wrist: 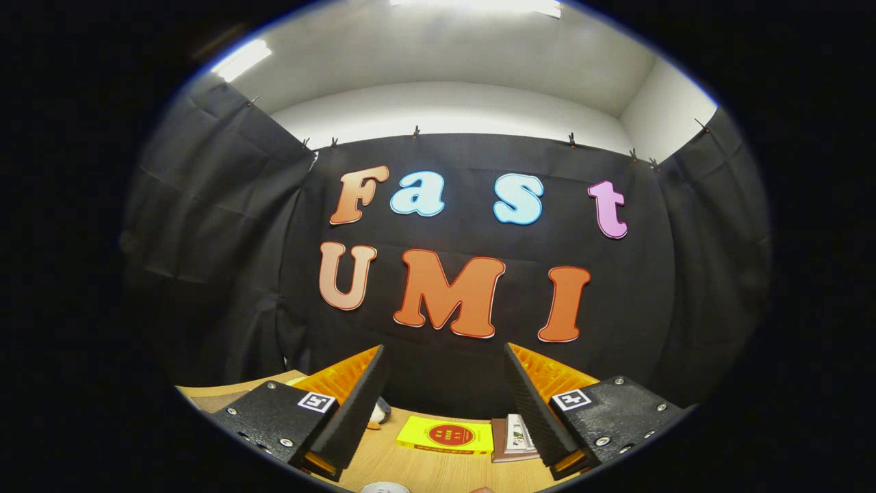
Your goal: Open the storage box then place both shoes into the box .Put the left shoe in first, then the right shoe, with the right side of both shoes facing outward in a uniform manner.
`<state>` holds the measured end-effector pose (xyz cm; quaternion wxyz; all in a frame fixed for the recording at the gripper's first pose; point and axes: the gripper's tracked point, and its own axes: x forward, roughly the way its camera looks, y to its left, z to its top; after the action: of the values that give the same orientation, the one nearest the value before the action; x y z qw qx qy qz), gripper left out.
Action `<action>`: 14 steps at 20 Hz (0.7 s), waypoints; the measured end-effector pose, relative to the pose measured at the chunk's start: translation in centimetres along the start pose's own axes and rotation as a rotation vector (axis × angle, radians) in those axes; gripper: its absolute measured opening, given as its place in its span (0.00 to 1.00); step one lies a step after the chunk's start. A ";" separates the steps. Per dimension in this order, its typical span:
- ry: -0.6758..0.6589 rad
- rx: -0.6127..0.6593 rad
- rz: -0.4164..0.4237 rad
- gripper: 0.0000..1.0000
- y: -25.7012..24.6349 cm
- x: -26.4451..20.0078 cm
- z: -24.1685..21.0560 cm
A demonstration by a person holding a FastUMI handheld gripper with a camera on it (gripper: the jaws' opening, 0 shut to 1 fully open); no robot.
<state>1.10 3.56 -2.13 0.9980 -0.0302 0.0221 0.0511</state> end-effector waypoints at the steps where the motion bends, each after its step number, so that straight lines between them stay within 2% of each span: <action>1: 0.003 0.004 0.008 0.99 0.2 0.1 -0.2; 7: 0.036 0.020 0.062 0.99 1.9 0.4 -1.7; 10: 0.146 0.060 0.149 0.99 4.3 -0.1 -4.7; 14: 0.267 0.112 0.224 0.99 6.9 -0.8 -8.1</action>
<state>-0.74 9.84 -10.58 0.9744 0.0217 0.1605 0.1560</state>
